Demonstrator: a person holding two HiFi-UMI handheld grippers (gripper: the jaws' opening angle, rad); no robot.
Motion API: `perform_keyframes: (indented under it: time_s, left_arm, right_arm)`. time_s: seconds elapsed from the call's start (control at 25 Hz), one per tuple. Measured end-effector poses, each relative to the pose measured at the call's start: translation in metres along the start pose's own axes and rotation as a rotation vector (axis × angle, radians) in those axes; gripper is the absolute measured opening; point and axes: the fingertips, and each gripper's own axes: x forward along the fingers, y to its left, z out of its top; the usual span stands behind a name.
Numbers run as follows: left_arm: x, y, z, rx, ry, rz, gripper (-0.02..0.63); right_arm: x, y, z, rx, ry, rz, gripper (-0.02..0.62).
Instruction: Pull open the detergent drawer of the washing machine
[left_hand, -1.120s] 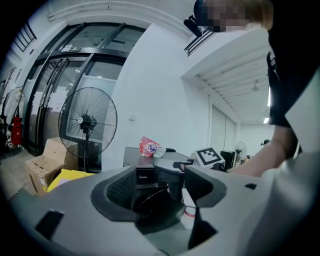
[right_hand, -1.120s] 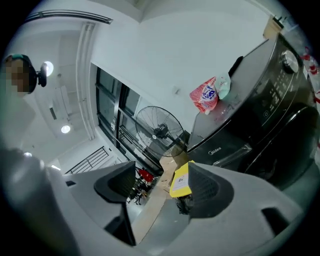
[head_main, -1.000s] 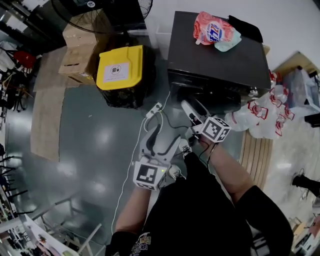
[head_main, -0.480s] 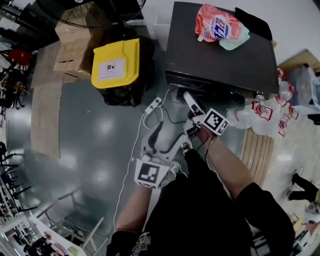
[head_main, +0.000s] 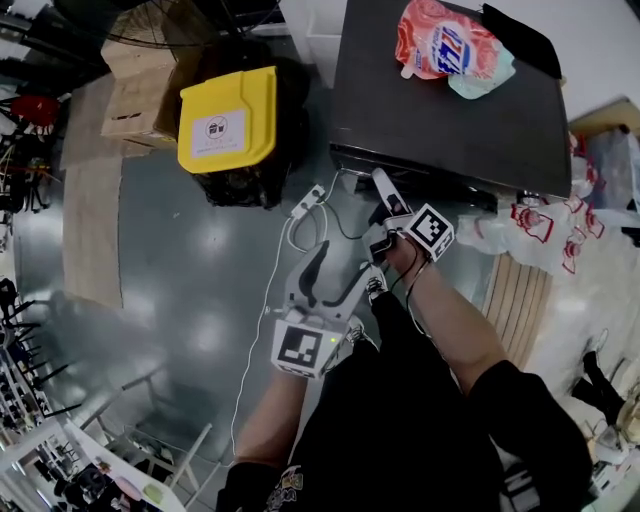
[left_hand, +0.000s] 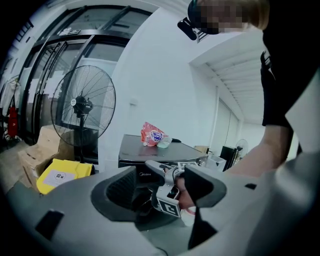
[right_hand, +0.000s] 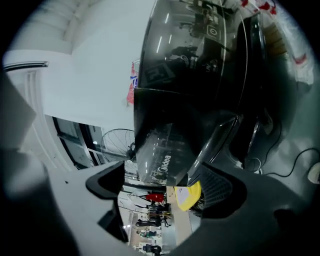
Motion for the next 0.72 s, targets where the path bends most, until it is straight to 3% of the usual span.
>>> perform_keyframes:
  time_s: [0.08, 0.2, 0.4, 0.72]
  left_arm:
    - [0.004, 0.002, -0.002, -0.008, 0.006, 0.003, 0.275]
    - [0.009, 0.005, -0.003, -0.029, 0.026, 0.005, 0.275]
    - [0.013, 0.012, -0.005, -0.019, 0.012, 0.008, 0.275]
    - [0.016, 0.020, 0.001, -0.034, 0.021, -0.006, 0.275]
  right_arm:
    - [0.002, -0.009, 0.003, 0.039, -0.015, -0.045, 0.483]
    - [0.012, -0.008, 0.007, 0.057, -0.030, -0.011, 0.489]
    - [0.020, -0.013, 0.013, 0.061, -0.039, -0.043, 0.488]
    - [0.026, -0.011, 0.015, 0.035, -0.053, -0.019, 0.476]
